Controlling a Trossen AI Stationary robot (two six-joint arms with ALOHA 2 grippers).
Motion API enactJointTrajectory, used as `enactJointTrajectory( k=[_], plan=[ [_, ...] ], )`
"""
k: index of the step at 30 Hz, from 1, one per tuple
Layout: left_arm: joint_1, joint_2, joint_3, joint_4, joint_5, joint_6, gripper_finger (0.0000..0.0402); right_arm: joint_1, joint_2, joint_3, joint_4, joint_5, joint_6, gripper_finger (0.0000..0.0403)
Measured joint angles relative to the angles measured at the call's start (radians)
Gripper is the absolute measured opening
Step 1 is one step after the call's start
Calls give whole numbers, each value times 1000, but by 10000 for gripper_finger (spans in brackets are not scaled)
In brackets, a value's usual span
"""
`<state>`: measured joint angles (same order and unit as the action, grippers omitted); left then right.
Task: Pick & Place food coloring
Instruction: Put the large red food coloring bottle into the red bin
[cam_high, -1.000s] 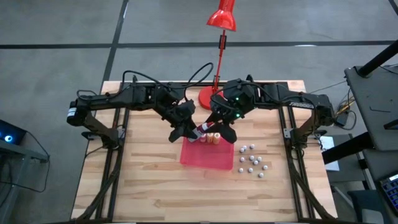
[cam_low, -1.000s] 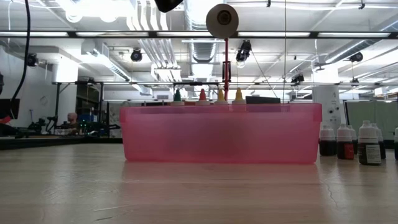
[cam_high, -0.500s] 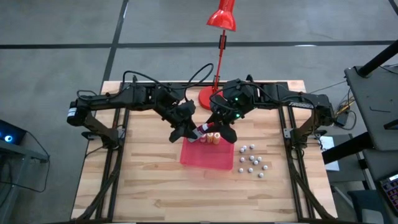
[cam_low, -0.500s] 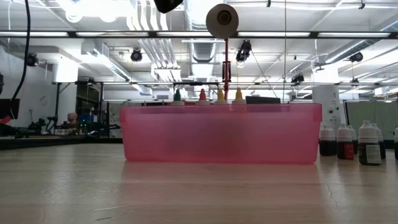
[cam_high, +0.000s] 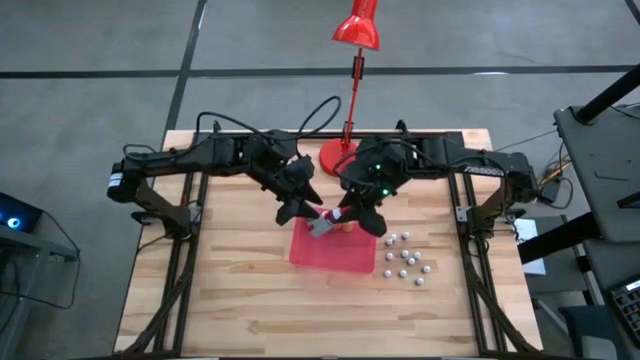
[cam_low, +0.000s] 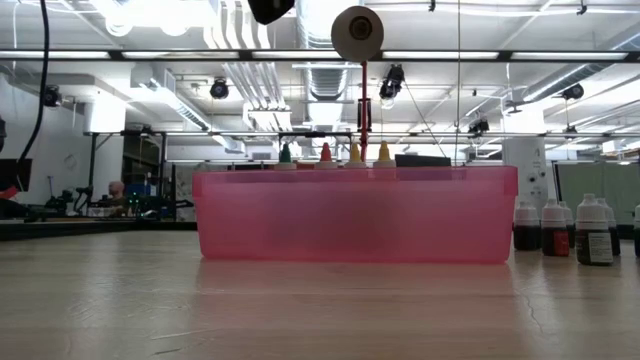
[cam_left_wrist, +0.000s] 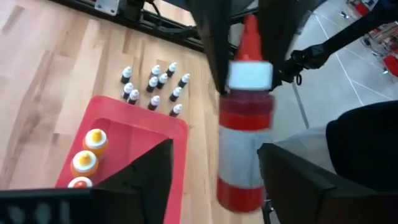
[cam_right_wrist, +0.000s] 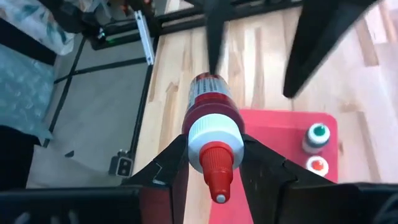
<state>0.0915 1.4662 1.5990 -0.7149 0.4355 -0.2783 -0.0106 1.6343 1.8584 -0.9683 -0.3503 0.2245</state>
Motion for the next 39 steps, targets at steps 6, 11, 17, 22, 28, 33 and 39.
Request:
enactJointTrajectory(
  k=[6,11,17,22,28,33,39],
  plan=[
    [-1,0,0,-1,3,16,230,-2,0,0,-94,9,-10,107],
    [1,-1,0,-7,5,16,231,-2,-1,-7,-196,9,-15,107],
    [1,-1,0,-11,-18,17,231,-1,-1,-36,-332,67,-19,108],
    [1,0,0,-11,-61,18,231,-3,2,-75,-382,140,-17,108],
    [1,0,0,-11,-71,18,231,-3,4,-146,-389,188,4,108],
    [1,0,0,-11,-72,18,231,-4,4,-214,-388,199,28,107],
    [1,1,0,-11,-110,17,231,-4,5,-278,-386,231,54,107]
  ],
)
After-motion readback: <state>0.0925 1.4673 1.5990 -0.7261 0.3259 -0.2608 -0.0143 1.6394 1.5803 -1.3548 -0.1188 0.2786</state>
